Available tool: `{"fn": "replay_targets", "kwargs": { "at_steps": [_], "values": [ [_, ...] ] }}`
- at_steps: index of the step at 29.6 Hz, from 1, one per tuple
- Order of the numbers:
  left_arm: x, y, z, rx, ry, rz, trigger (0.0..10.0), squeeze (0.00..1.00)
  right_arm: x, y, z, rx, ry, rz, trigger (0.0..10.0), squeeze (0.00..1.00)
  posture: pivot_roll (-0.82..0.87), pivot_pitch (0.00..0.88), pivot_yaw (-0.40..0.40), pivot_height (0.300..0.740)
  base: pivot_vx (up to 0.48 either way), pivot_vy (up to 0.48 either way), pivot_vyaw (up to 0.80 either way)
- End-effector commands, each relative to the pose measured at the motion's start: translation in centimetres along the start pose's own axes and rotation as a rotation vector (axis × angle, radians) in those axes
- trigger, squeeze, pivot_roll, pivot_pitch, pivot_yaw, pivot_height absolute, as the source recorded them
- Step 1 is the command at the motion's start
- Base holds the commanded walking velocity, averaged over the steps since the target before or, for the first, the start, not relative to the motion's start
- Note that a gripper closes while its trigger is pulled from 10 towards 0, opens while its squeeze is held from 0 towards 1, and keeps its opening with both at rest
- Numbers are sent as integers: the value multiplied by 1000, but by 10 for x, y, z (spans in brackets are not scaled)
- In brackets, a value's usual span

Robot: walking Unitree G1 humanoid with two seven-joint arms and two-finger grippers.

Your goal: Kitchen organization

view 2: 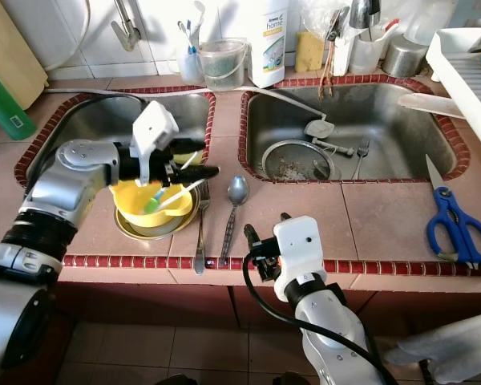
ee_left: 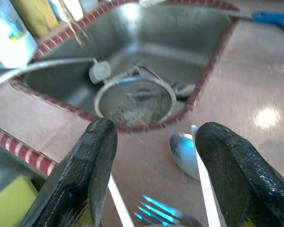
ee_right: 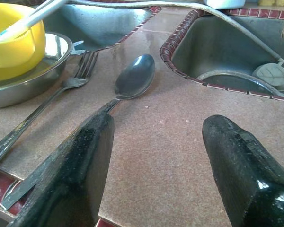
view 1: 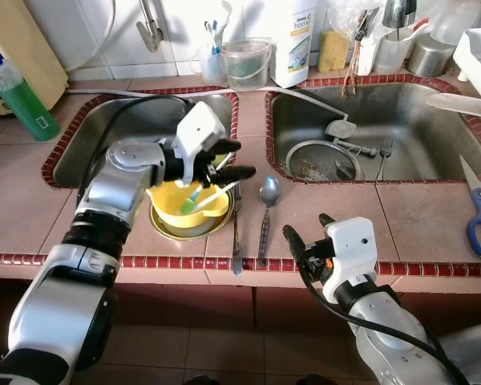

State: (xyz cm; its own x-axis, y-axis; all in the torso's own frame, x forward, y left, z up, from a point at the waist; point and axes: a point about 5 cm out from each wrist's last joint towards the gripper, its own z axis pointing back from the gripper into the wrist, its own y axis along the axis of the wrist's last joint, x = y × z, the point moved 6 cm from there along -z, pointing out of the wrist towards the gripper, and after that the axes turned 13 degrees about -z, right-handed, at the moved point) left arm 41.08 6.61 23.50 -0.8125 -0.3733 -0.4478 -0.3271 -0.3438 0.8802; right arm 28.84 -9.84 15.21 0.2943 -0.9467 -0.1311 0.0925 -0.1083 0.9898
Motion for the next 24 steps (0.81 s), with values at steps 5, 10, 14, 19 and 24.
{"fn": "replay_targets", "kwargs": {
  "at_steps": [5,10,14,19,24],
  "values": [
    [-17,8,12,26,53,24,10000,0,-5,2,2,10,23,2,10000,0,-135,144,110,703,0,0,0],
    [-23,7,15,31,82,71,10000,0,-7,2,1,11,30,4,10000,0,-135,140,107,703,0,0,0],
    [-25,2,14,5,102,91,10000,0,-7,2,1,11,31,3,10000,0,-139,138,107,703,0,0,0],
    [-23,-5,11,-28,109,83,10000,0,-7,2,1,12,30,3,10000,0,-139,138,107,703,0,0,0],
    [-21,-7,10,-36,100,83,10000,0,-7,3,1,13,26,1,10000,0,-140,145,113,703,0,0,0]
  ]
}}
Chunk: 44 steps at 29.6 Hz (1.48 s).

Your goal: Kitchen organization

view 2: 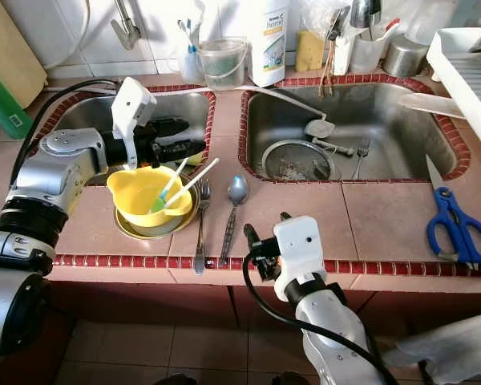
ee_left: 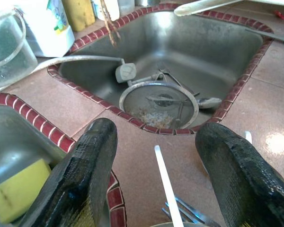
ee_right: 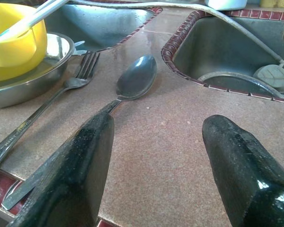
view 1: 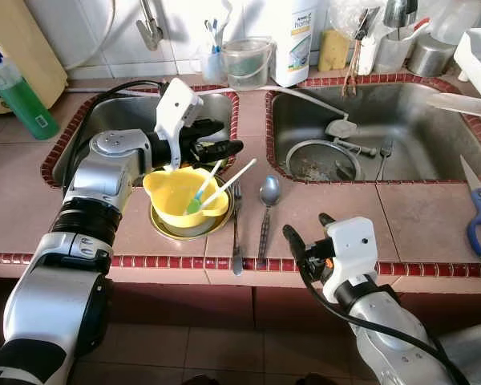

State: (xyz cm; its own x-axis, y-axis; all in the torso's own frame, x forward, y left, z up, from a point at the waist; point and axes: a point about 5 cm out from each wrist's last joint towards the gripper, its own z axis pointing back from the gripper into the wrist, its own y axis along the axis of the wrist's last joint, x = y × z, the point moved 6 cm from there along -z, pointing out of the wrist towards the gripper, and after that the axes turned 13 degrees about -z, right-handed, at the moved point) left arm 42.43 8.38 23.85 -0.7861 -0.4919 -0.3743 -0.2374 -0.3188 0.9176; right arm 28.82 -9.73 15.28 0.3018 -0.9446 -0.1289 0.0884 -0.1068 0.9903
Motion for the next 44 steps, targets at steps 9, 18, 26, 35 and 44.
{"fn": "replay_targets", "kwargs": {
  "at_steps": [9,18,26,35,44],
  "values": [
    [11,-12,-2,-52,-49,-34,10000,0,-4,3,2,9,10,-4,10000,0,-142,154,117,703,0,0,0],
    [17,-21,-2,-74,-66,-41,10000,0,-4,3,3,10,7,-5,10000,0,-142,160,122,703,0,0,0],
    [14,-19,-2,-63,-55,-14,0,0,-4,2,3,8,4,-7,10000,0,-142,162,122,703,0,0,0],
    [15,-20,-2,-67,-58,-20,0,0,-3,2,3,9,0,-4,10000,0,-142,162,122,703,0,0,0],
    [14,-19,-1,-66,-62,-25,0,0,-4,2,3,8,6,-4,10000,0,-138,157,119,703,0,0,0]
  ]
}}
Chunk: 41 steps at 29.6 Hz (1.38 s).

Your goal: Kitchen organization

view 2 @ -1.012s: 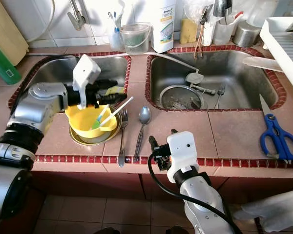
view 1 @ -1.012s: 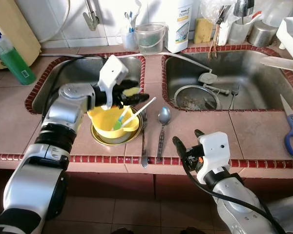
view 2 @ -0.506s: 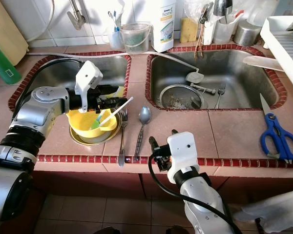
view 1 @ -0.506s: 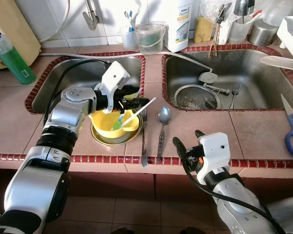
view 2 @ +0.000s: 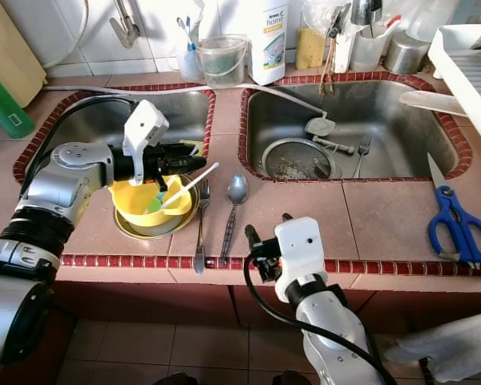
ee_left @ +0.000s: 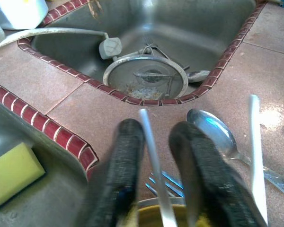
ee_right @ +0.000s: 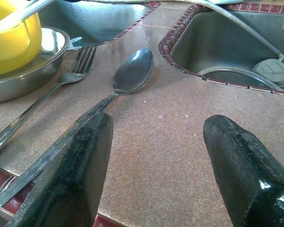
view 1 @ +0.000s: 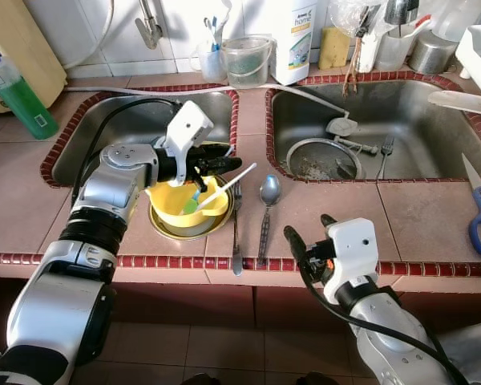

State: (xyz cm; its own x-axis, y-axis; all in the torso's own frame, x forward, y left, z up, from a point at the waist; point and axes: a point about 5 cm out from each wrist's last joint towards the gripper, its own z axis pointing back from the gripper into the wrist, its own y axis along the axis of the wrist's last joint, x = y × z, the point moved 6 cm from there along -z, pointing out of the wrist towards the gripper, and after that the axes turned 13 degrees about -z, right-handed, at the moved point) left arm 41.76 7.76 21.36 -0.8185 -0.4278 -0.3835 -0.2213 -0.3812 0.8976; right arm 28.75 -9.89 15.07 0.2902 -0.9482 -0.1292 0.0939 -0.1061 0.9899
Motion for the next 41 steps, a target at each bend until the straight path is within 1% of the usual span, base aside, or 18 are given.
{"fn": "replay_targets", "kwargs": {
  "at_steps": [1,20,27,28,31,32,33,34,35,39,41],
  "values": [
    [-3,0,4,-3,6,-2,0,0,-6,4,2,14,18,-2,10000,0,-139,155,118,703,0,0,0],
    [-7,3,7,6,13,-3,0,0,-5,7,0,29,17,-9,10000,0,-137,151,116,703,0,0,0],
    [-19,16,12,37,48,7,0,0,-4,9,-3,37,23,-9,10000,0,-123,143,109,703,0,0,0],
    [-26,24,15,56,71,10,0,0,-5,10,-5,42,28,-9,10000,0,-119,137,106,703,0,0,0],
    [-33,37,19,90,91,23,0,0,-5,11,-8,48,33,-7,10000,0,-115,131,102,703,0,0,0],
    [-35,42,21,107,96,31,627,0,-5,12,-9,50,35,-6,10000,0,-111,128,99,703,0,0,0],
    [-36,43,21,110,96,32,627,0,-5,12,-9,50,36,-6,10000,0,-111,128,99,703,0,0,0],
    [-36,44,22,114,97,38,2706,0,-5,12,-10,51,37,-5,10000,0,-110,125,97,703,0,0,0],
    [-38,48,23,127,107,45,10000,0,-5,13,-11,55,40,-3,10000,0,-110,123,95,703,0,0,0],
    [-44,58,26,169,134,80,10000,0,-5,15,-14,64,44,-2,10000,0,-106,116,90,703,0,0,0],
    [-52,68,30,205,192,104,10000,0,-4,18,-17,75,45,-4,10000,0,-103,107,83,703,0,0,0]
  ]
}}
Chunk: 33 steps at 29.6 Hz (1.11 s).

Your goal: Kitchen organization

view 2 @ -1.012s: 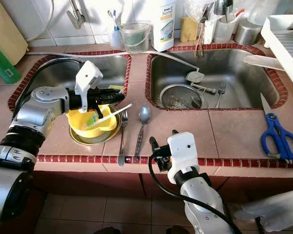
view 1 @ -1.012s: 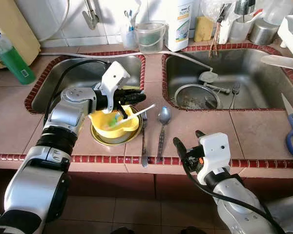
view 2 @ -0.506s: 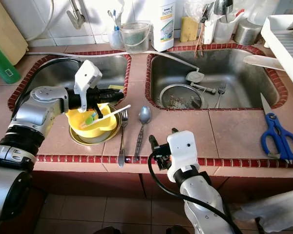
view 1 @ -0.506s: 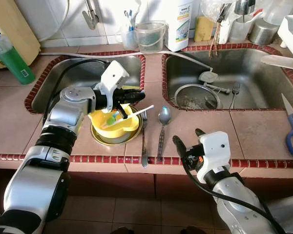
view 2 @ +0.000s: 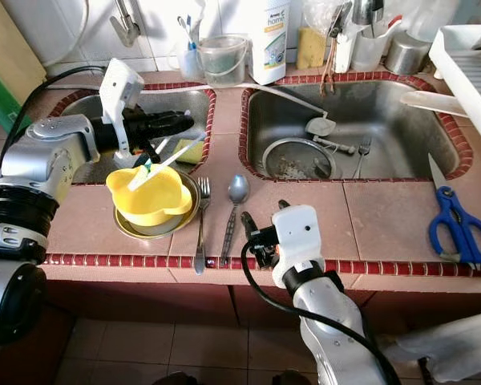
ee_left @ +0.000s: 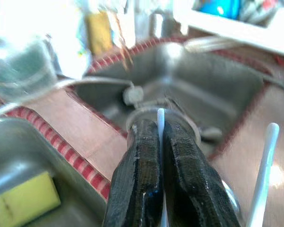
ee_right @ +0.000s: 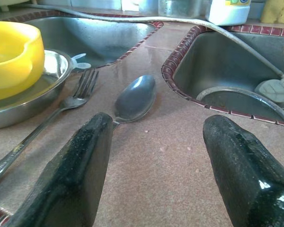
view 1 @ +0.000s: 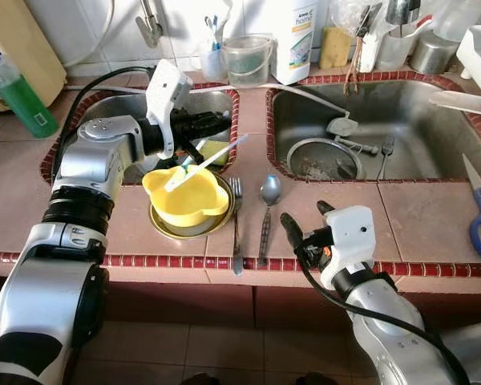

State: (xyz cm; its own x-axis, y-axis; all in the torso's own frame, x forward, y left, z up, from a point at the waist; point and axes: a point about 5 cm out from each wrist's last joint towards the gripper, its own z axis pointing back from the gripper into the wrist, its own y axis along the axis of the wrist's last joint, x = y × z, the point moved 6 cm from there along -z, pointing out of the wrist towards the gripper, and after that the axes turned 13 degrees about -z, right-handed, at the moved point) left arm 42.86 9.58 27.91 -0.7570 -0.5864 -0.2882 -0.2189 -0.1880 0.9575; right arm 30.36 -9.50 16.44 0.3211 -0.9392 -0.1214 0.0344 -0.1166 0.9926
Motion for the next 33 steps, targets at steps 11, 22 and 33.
{"fn": "replay_targets", "kwargs": {
  "at_steps": [11,22,33],
  "values": [
    [-29,38,9,140,280,47,10000,0,12,29,-21,124,-24,-27,10000,0,-97,59,58,703,0,0,0],
    [-26,10,15,118,497,43,10000,0,22,67,-31,285,-68,-42,10000,0,-95,24,40,703,0,0,0],
    [1,-45,20,-7,612,-19,10000,0,40,72,-30,368,-210,-33,10000,0,-90,0,41,703,0,0,0]
  ]
}}
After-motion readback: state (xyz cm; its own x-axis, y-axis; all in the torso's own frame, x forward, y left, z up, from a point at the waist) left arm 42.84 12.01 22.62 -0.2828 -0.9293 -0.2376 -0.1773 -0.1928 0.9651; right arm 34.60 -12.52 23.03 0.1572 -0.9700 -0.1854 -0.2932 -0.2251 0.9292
